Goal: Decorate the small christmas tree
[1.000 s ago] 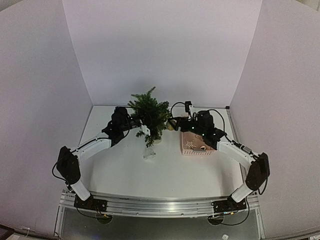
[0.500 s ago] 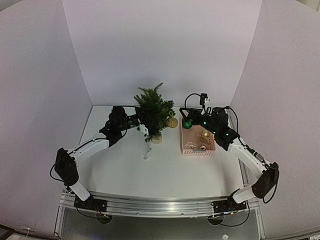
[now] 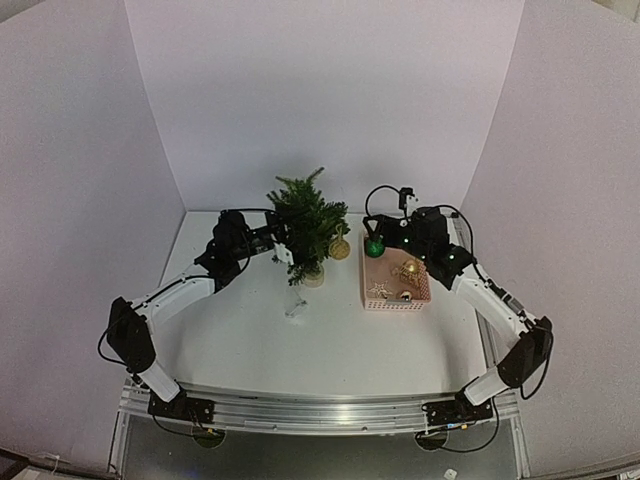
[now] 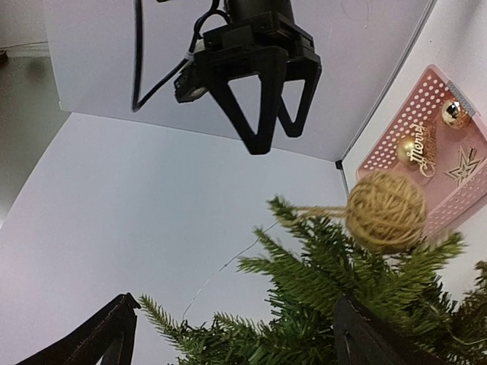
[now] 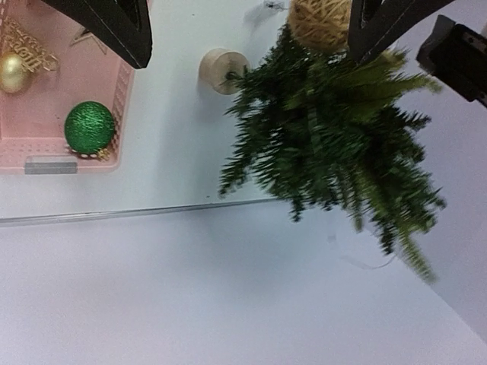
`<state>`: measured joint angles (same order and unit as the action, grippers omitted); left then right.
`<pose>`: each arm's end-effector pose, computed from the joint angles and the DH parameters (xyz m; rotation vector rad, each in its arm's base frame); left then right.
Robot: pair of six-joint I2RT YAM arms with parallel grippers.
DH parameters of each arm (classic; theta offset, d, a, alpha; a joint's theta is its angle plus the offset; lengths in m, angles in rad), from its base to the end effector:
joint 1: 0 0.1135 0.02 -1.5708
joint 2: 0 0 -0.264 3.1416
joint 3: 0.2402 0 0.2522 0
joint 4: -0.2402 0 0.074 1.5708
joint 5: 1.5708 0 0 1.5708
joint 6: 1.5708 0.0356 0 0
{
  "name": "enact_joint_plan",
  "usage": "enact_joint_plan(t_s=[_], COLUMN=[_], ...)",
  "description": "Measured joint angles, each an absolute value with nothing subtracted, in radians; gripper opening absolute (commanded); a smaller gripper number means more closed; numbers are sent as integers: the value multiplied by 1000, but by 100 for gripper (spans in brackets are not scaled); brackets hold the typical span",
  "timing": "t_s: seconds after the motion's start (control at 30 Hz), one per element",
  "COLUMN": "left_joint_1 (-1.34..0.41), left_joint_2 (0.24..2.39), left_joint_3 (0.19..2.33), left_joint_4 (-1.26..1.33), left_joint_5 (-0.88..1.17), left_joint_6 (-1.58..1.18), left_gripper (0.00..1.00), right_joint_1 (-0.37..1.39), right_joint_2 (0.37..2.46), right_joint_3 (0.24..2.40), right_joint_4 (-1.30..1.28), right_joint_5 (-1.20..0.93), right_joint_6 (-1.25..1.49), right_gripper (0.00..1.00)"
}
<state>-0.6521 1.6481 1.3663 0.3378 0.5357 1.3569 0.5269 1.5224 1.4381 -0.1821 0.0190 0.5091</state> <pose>0.3044 -0.2553 0.3721 1.4637 0.4269 0.1573 0.3133 0.1815 0.3875 -0.0031 1.8964 0.7014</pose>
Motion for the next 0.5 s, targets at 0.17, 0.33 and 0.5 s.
enact_joint_plan(t_s=[0.17, 0.33, 0.5], left_joint_1=[-626, -612, -595], left_joint_2=[1630, 1606, 1584], left_joint_3=[1366, 1366, 1367], left_joint_4=[330, 312, 287], left_joint_5=[507, 479, 443], left_joint_6=[1293, 1237, 1172], left_gripper=[93, 96, 100], right_joint_1=[469, 426, 394], right_joint_2=[1562, 1659, 1802], right_joint_3=[1455, 1508, 1611], right_joint_4=[-304, -414, -473], right_joint_5=[88, 131, 113], right_joint_6=[533, 527, 469], right_gripper=[86, 88, 89])
